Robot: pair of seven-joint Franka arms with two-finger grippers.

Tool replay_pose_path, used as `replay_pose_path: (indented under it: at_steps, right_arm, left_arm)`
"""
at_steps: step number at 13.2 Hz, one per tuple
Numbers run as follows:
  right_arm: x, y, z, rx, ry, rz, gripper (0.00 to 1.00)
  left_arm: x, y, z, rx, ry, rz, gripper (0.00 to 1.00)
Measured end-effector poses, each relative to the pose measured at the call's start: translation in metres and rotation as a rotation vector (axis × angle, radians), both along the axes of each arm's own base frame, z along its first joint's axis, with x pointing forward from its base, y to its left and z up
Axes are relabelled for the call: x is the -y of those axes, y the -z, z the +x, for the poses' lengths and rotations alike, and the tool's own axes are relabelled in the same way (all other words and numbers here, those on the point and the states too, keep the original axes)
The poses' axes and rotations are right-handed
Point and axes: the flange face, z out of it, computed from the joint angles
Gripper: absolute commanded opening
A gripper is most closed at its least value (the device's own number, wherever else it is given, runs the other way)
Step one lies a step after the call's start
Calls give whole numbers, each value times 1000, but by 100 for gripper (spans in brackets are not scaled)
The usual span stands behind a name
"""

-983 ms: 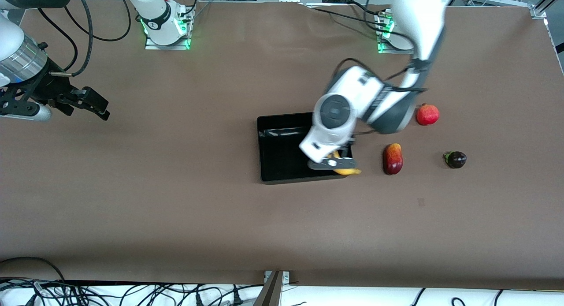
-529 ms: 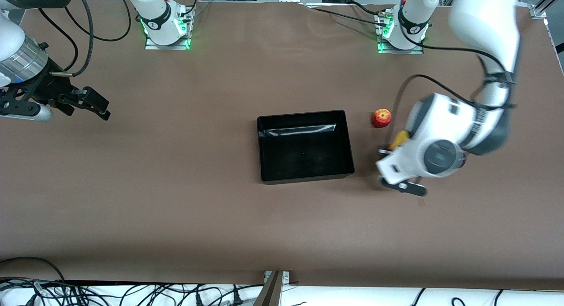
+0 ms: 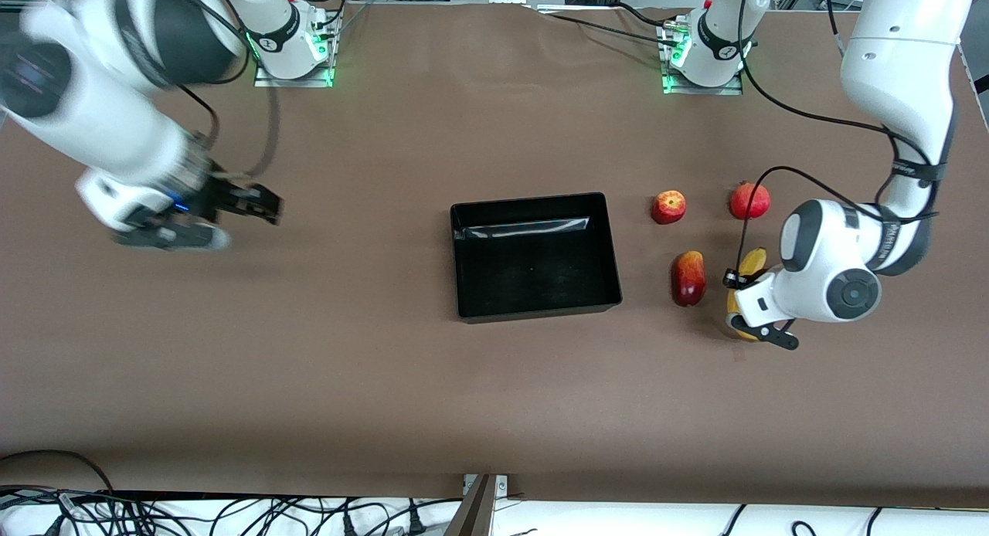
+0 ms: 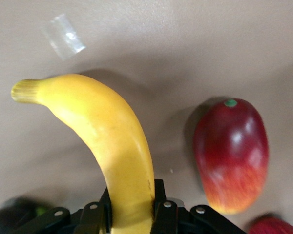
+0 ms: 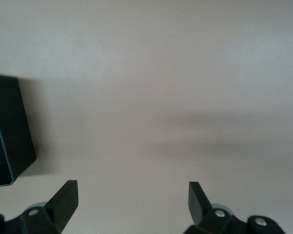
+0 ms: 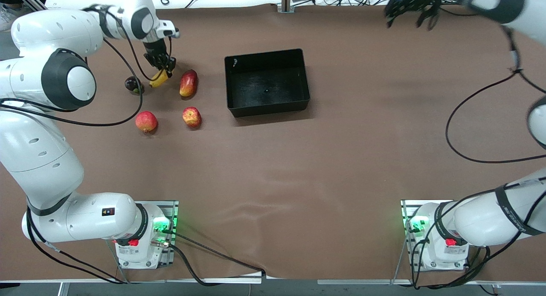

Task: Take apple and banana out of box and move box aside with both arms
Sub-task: 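Grasp the box rim with the right gripper while the left gripper withdraws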

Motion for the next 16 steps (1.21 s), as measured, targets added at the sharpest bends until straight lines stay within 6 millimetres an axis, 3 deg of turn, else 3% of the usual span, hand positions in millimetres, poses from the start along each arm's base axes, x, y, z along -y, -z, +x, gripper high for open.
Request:
replay_pose_path:
  at_steps: [2, 4, 6, 8, 11, 13, 14, 16]
  right_arm:
    - [-64, 44, 2, 25, -26, 5, 100]
    - [-135, 82, -5, 75, 6, 28, 100]
    - [-194, 109, -9, 84, 26, 77, 100]
    - [-233, 129, -8, 86, 17, 111, 100]
    - [-259, 167, -7, 106, 1, 124, 100]
    - [-265, 193, -8, 118, -18, 108, 91]
    - [-269, 204, -10, 125, -32, 98, 79]
    - [-272, 221, -13, 121, -43, 87, 37]
  left_arm:
    - [-3, 2, 0, 20, 10, -3, 100]
    - [-12, -19, 7, 62, 70, 17, 100]
    - [-16, -69, 14, 124, 114, 39, 100]
    - [-12, -143, 13, 131, 119, 60, 100]
    - [17, -276, -14, 33, 135, 83, 100]
    - [49, -330, -43, -50, 133, 53, 100]
    - [65, -351, -56, -58, 124, 46, 100]
    - [92, -387, -82, -23, 94, 65, 100]
